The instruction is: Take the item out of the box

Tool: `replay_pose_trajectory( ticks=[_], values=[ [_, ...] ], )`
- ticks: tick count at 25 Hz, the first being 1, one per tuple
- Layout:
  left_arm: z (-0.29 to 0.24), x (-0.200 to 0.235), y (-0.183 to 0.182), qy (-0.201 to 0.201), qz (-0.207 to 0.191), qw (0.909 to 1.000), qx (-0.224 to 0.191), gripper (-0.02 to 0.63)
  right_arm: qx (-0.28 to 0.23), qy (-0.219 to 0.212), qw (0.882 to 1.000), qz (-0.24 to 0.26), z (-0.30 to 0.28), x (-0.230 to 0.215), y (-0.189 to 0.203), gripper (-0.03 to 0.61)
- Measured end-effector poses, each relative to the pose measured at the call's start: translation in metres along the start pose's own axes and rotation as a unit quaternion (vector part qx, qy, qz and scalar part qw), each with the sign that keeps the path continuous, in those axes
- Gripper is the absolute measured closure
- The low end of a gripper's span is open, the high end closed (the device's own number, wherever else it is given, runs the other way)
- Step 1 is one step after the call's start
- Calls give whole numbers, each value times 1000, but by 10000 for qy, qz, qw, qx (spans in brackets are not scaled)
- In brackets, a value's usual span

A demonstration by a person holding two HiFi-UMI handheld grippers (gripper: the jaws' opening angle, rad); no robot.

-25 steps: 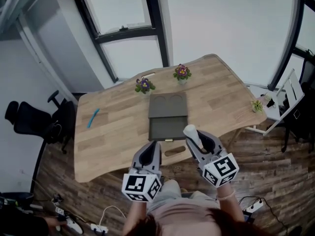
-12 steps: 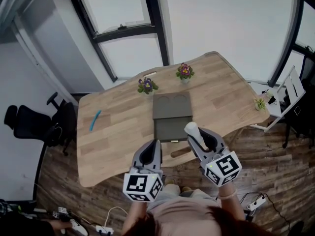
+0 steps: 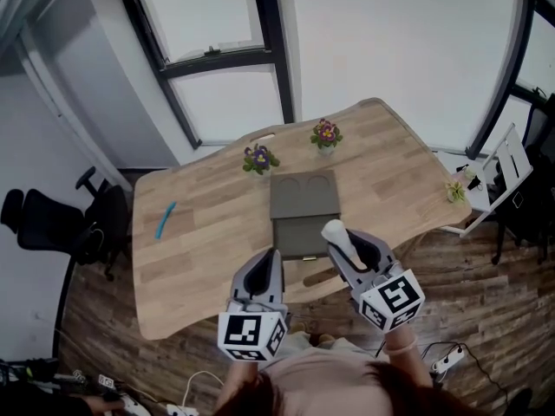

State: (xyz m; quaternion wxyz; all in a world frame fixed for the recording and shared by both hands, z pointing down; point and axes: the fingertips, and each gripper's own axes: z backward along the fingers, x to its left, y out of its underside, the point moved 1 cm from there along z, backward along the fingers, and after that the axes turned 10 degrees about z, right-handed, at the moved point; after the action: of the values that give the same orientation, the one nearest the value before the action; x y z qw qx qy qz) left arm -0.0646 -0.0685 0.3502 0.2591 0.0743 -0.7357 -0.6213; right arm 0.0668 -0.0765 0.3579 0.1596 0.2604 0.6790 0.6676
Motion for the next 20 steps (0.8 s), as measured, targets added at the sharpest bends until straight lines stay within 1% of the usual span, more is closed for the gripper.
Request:
replay_pose_trajectory(
  ticks=[6,14,20],
  values=[
    [-1,3,-2,35,-25,10000,11,621,154,-8,9999,71,-5,3,3,443],
    [5,10,-5,27,78,10000,16,621,194,35,9998,70,-5,10,2,443],
    [4,8,-5,112,70,9999,53,621,222,112,9996,123,0,12,2,443]
  ],
)
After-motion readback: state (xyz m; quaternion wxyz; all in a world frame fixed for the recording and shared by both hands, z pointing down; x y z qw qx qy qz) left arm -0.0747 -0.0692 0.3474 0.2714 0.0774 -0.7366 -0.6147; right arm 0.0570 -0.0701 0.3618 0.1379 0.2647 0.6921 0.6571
